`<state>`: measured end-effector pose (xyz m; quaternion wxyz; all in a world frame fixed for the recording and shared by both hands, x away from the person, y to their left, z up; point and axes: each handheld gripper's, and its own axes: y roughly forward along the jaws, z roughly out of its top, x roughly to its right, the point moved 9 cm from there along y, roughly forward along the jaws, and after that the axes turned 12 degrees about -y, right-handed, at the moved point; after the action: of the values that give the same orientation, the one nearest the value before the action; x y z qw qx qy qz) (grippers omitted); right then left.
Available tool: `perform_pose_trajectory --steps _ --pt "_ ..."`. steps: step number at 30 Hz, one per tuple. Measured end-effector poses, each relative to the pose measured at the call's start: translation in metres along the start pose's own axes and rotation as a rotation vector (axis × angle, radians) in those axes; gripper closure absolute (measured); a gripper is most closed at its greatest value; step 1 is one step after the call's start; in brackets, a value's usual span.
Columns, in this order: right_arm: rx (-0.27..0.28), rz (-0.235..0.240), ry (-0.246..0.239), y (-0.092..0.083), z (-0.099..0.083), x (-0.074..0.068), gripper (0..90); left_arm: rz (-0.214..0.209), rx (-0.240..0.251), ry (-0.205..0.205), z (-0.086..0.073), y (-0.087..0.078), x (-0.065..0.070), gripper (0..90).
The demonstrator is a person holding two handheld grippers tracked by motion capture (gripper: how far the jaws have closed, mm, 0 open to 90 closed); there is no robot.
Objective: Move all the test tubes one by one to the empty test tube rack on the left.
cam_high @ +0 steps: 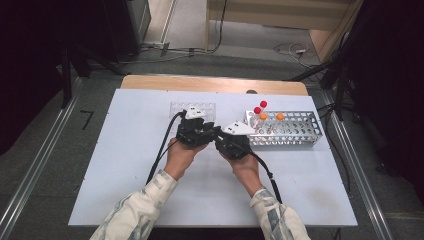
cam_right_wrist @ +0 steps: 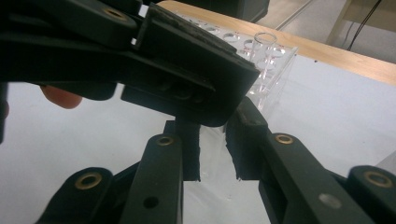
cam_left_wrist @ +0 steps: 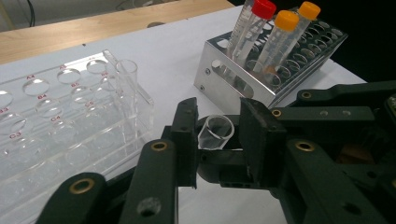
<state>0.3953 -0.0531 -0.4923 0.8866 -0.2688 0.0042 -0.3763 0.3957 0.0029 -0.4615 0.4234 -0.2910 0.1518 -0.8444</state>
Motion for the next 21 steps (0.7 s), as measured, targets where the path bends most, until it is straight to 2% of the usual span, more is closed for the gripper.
perform_pose_trajectory --steps 9,16,21 --pt "-0.004 0.002 -0.007 0.000 -0.001 -0.001 72.3 0.021 0.002 0.012 0.000 0.000 -0.003 76.1" --pt "-0.018 0.038 0.012 0.000 -0.003 -0.002 55.3 0.029 0.007 0.019 0.004 -0.001 -0.003 76.7" --pt "-0.043 0.050 0.010 -0.004 -0.007 0.001 49.2 0.040 0.020 0.025 0.010 -0.004 -0.004 76.7"
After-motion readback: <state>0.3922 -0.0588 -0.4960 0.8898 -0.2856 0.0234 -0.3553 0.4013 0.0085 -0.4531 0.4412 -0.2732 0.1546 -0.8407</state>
